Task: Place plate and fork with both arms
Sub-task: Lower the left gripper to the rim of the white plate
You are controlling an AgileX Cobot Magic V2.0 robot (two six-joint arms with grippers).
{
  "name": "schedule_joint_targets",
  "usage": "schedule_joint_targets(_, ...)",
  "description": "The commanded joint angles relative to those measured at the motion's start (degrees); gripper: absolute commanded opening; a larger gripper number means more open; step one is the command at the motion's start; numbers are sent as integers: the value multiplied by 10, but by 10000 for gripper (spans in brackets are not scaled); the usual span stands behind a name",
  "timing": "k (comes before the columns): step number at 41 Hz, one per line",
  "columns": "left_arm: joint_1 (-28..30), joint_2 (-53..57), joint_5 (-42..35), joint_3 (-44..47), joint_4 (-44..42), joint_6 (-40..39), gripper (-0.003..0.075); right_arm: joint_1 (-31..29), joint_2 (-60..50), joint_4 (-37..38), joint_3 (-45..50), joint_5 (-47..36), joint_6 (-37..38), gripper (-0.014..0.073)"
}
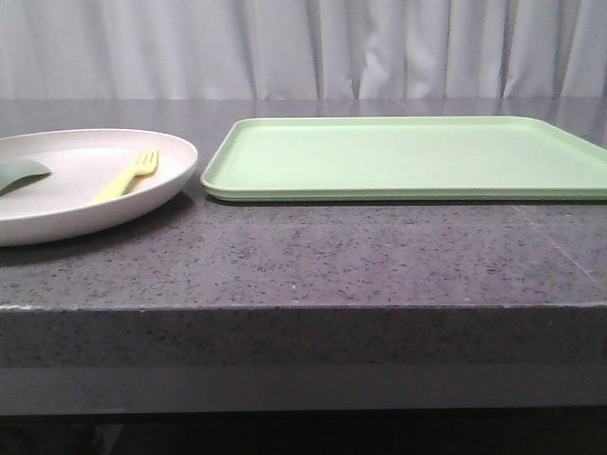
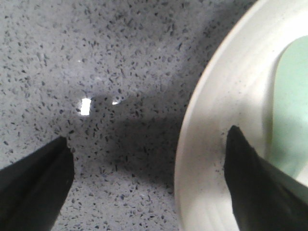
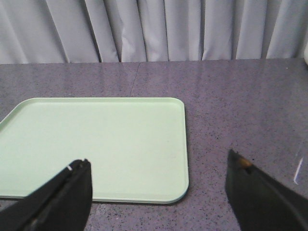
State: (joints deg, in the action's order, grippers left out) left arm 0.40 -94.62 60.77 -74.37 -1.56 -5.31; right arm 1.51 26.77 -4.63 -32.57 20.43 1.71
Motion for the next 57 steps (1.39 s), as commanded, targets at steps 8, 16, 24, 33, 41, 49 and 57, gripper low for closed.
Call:
schedule_joint_targets(8, 1, 22, -28, -18, 3, -6, 544, -2, 6, 0, -19, -47, -6, 592)
schedule_joint_targets(16, 1, 22, -29, -17, 3, -6, 544, -2, 6, 0, -19, -47, -6, 592)
schedule_joint_targets(24, 1, 21, -29, -17, 8, -6, 544, -2, 6, 0, -19, -47, -6, 592)
schedule_joint_targets(33, 1, 3, -11, -16, 8, -6, 544, -2, 6, 0, -19, -47, -6, 592)
schedule_joint_targets(41, 1, 3, -11, -16, 8, -6, 536, -2, 6, 0, -19, -47, -6, 592)
schedule_joint_targets(49, 1, 3, -6, -16, 8, -6, 369, -2, 6, 0, -19, -47, -6, 592)
schedule_joint_targets(57, 1, 3, -3, -16, 8, -6, 137, -2, 6, 0, -19, -47, -6, 592)
